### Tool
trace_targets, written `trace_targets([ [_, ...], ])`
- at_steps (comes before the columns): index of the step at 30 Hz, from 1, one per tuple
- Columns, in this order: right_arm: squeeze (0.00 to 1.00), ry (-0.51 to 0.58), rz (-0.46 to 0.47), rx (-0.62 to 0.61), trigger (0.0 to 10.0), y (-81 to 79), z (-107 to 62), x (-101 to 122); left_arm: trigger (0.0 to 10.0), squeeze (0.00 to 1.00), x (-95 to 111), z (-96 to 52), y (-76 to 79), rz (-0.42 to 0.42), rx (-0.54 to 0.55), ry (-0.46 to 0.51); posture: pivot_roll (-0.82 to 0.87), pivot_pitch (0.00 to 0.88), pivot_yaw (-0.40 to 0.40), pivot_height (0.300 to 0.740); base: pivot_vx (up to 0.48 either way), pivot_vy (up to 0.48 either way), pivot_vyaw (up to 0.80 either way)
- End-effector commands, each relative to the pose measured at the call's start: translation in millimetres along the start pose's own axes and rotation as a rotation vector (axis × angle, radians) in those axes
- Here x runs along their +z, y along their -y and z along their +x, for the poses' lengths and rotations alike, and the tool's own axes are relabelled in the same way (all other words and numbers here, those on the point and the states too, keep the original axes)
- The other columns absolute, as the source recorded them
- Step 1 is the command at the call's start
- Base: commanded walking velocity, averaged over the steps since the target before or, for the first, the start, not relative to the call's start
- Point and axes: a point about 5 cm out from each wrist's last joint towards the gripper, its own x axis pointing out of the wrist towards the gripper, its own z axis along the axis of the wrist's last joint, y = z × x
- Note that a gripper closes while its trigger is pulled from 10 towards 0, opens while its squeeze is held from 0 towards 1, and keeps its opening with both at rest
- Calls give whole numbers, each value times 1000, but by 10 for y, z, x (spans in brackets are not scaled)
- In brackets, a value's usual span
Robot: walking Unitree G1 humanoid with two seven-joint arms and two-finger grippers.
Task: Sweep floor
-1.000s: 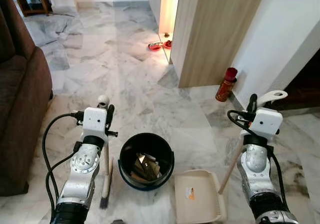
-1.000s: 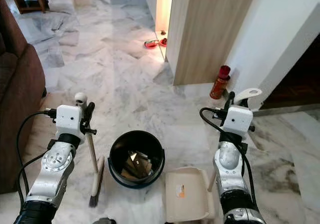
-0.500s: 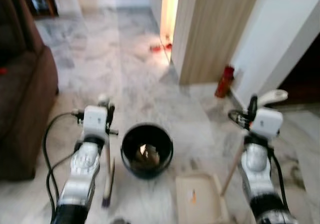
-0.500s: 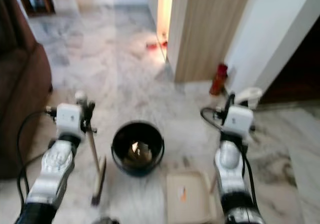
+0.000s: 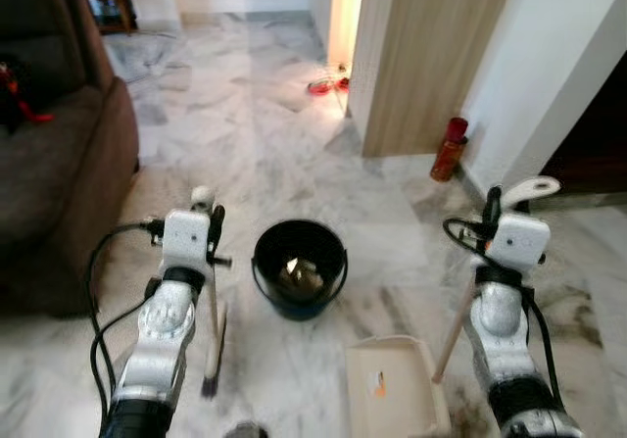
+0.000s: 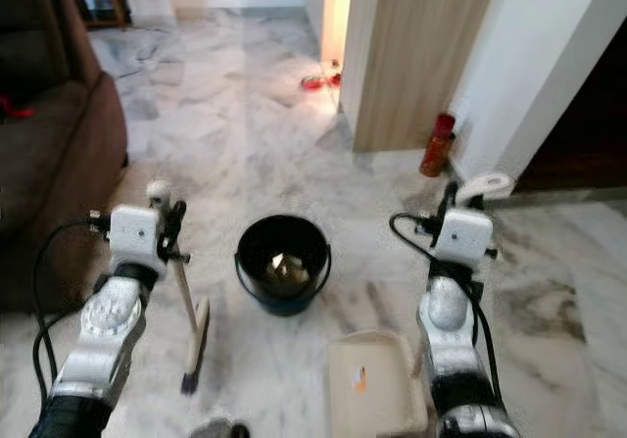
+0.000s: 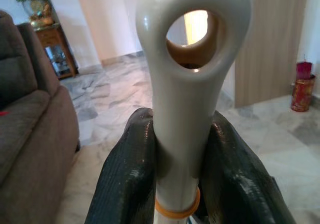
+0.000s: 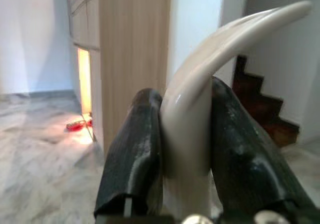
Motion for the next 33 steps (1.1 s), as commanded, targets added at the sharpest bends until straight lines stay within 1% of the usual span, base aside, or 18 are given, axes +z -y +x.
trace_targets([
  [1, 0, 42, 11, -16, 10000, 28, 53, 77, 10000, 0, 85, 50, 24, 9, -12, 47, 164, 15, -38, 740, -266, 0, 0],
  [4, 0, 41, 12, -19, 10000, 38, 52, 75, 10000, 0, 59, 58, 40, 5, -17, 39, 155, 10, -37, 740, -266, 0, 0],
  [8, 0, 38, 15, -8, 10000, 32, 42, 70, 10000, 0, 9, 110, 77, -14, -23, 21, 150, 11, -37, 740, 0, 0, 0],
  [11, 0, 49, 25, -4, 10000, 28, 41, 87, 10000, 0, 41, 160, 120, -20, -40, 33, 151, 17, -37, 740, 0, 0, 0],
  [12, 0, 53, 30, -3, 10000, 21, 46, 98, 10000, 0, 70, 198, 155, -28, -57, 42, 147, 17, -37, 740, 0, 0, 0],
  [13, 0, 53, 30, -3, 10000, 21, 46, 98, 10000, 0, 70, 198, 155, -28, -57, 42, 147, 17, -37, 740, 0, 0, 0],
  [16, 0, 45, 38, -3, 10000, -1, 39, 88, 10000, 0, 120, 265, 243, -49, -95, 59, 147, 15, -38, 740, 0, 0, 0],
  [18, 0, 43, 40, -1, 10000, -8, 34, 84, 10000, 0, 125, 280, 263, -54, -103, 63, 147, 14, -38, 740, 0, 0, 0],
  [21, 0, 17, 50, 20, 10000, -52, -6, 41, 10000, 0, 146, 320, 366, -78, -145, 69, 144, 11, -39, 740, 0, 0, 0],
  [23, 0, 8, 55, 26, 10000, -58, -27, 21, 10000, 0, 141, 317, 388, -81, -152, 71, 145, 8, -40, 740, 0, 0, 0],
  [29, 0, -11, 52, 27, 10000, -56, -47, -11, 10000, 0, 120, 310, 385, -81, -160, 67, 143, 5, -38, 740, 0, 0, 0],
  [33, 0, -24, 67, 12, 10000, -67, -43, -18, 10000, 0, 100, 328, 320, -76, -154, 60, 137, 8, -22, 740, 0, 0, 0],
])
